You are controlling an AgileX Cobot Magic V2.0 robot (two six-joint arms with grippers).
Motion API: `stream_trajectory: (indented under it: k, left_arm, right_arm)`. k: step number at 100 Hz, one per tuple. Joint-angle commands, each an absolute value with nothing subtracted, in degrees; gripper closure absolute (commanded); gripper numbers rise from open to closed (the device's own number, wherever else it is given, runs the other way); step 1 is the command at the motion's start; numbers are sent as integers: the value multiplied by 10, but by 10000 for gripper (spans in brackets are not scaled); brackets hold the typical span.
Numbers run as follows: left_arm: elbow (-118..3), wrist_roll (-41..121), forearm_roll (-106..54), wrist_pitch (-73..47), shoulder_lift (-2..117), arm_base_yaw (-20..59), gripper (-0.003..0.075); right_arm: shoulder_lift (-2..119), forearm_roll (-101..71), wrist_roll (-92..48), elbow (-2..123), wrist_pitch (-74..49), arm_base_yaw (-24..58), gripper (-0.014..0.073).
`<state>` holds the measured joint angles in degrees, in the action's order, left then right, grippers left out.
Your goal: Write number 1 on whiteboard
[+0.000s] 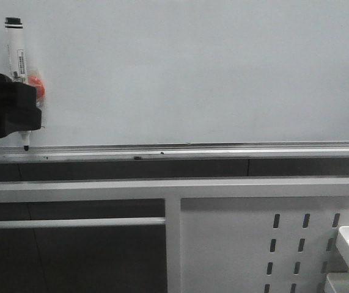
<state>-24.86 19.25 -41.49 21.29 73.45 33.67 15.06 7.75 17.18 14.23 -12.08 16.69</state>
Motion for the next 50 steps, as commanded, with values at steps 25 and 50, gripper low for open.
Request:
stream_trajectory:
  k: [25, 50]
  left_arm:
    - [-286, 171, -398, 280, 758, 340, 362]
    - [-290, 171, -398, 280, 785, 340, 520]
  right_arm:
    - [159, 85, 166, 163, -81, 162, 307]
    - [159, 85, 166, 163, -81, 162, 307]
